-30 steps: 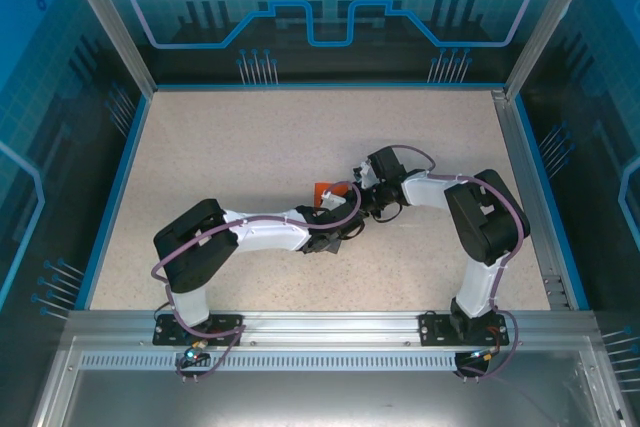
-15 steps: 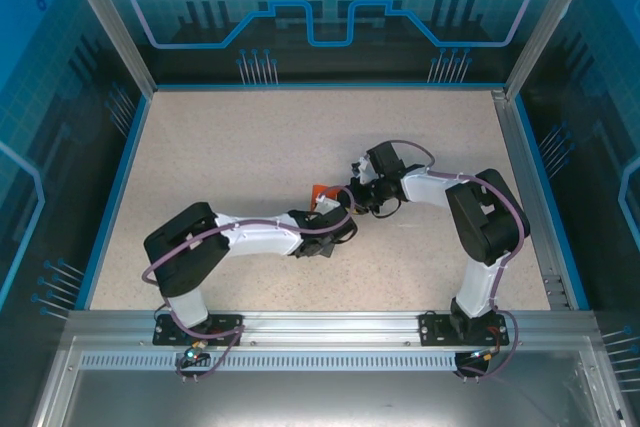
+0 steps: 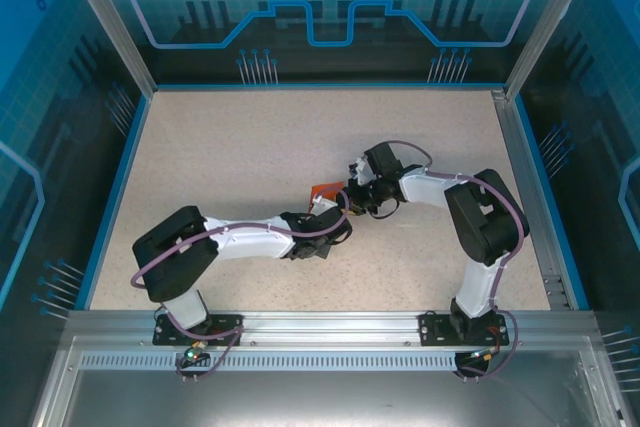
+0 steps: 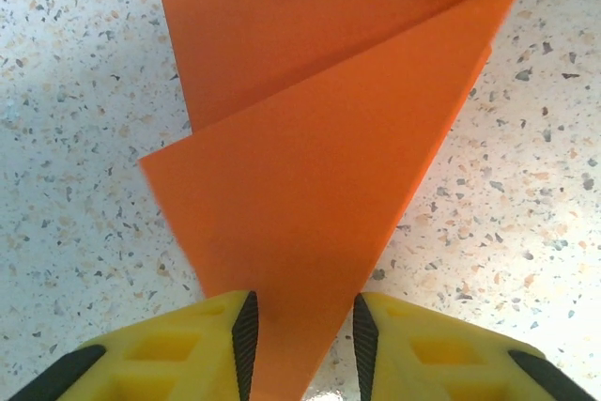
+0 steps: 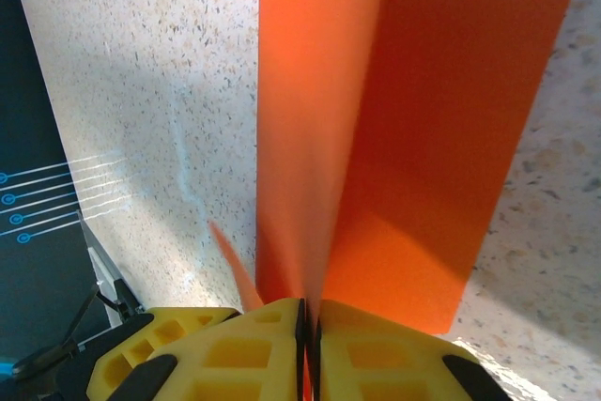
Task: Fold a paper plane with a square sheet of paper (pick it up from the middle)
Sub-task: Fourth fold the wing at the center of the table.
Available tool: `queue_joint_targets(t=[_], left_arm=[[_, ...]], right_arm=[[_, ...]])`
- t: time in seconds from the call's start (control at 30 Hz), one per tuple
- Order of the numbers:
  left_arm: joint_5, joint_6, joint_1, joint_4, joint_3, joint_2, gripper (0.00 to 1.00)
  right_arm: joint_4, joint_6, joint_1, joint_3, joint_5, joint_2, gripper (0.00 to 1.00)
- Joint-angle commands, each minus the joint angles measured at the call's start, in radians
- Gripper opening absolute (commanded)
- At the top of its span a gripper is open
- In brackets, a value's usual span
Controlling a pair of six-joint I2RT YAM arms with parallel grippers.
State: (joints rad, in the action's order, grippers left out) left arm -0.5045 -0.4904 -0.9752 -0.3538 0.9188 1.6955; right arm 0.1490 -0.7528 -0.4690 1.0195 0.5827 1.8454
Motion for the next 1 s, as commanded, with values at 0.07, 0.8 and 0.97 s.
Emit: queue_joint_targets(t=[0.07, 0.8, 0.97], left_arm=[[-0.032, -0.005, 0.004, -0.024, 0.007, -0.007, 0.36], [-0.078, -0.04, 0.005, -0.045, 0.014, 0.038, 0.26], [-0.087, -0.038, 0.005, -0.043, 0.014, 0.038, 0.32]], right_arm=[[0.018, -0.001, -0.014, 0.03, 0.029, 0.012, 0.12], [0.034, 0.006, -0.014, 0.042, 0.026, 0.016, 0.12], [0.034, 0.006, -0.014, 0.041, 0.026, 0.017, 0.11]])
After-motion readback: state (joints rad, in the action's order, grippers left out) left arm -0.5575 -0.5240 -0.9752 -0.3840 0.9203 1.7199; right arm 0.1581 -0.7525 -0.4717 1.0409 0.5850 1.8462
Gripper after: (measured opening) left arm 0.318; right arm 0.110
